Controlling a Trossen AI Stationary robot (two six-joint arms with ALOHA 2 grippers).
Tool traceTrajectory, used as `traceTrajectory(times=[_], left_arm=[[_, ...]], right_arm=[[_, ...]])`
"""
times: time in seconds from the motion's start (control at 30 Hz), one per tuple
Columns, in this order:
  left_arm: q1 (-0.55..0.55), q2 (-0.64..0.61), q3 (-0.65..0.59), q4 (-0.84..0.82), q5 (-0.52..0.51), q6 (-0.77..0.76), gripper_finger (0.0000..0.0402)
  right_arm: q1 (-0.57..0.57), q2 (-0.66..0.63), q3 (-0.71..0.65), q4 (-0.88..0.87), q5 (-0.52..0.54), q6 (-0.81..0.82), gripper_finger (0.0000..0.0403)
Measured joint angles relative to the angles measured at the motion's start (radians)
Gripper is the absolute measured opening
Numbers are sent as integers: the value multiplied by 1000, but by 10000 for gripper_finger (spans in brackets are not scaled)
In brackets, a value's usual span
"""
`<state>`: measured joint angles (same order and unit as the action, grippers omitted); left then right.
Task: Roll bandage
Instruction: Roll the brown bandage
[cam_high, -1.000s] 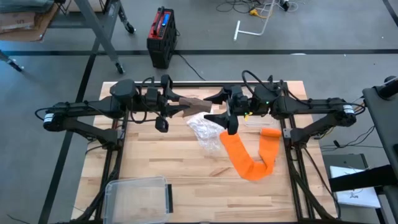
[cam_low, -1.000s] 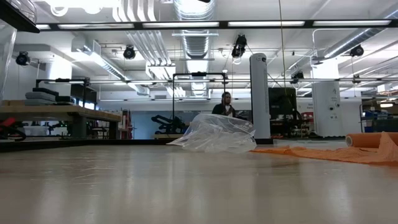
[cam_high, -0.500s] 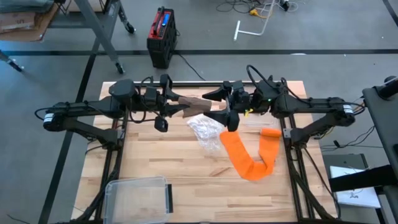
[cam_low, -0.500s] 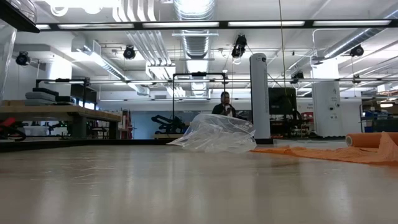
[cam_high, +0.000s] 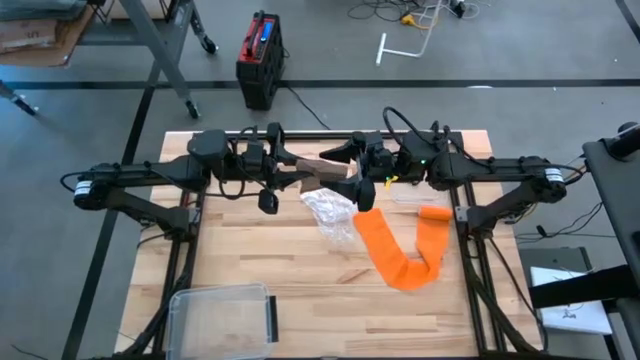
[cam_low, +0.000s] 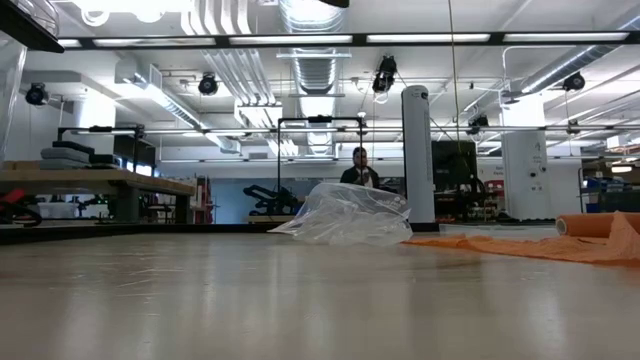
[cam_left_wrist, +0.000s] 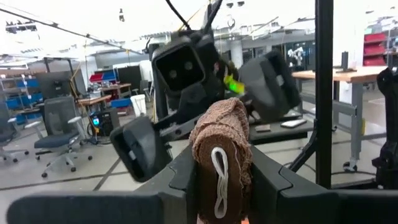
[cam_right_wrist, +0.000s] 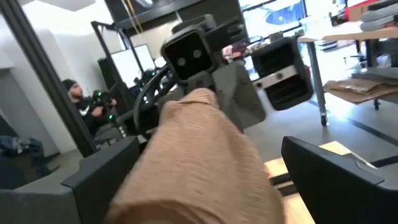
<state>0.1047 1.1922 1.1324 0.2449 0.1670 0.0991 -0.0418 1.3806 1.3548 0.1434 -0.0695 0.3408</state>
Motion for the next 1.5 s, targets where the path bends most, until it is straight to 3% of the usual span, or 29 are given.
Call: traceTrajectory(times=[0.23,0.57,0.67,0.8,1.07,1.2,1.5], left_arm=[[1,1,0,-7,-1,35,77],[1,-2,0,-38,-4,72,100],[0,-11,0,-39,-54,69,113],[0,-21,0,-39,-96,65,137],[0,-49,0,-123,-98,23,207],[1,-51,0,-132,-36,-10,246],[1,-17,3,-183,-20,30,306]], right_arm=[[0,3,0,0,-1,63,357],[0,3,0,-5,0,50,180],[-1,2,0,-6,2,40,130],[-2,2,0,-7,9,4,89],[-2,2,0,-44,-36,-165,94],[0,2,0,-55,-91,-262,95],[0,0,-1,-38,-148,-166,96]])
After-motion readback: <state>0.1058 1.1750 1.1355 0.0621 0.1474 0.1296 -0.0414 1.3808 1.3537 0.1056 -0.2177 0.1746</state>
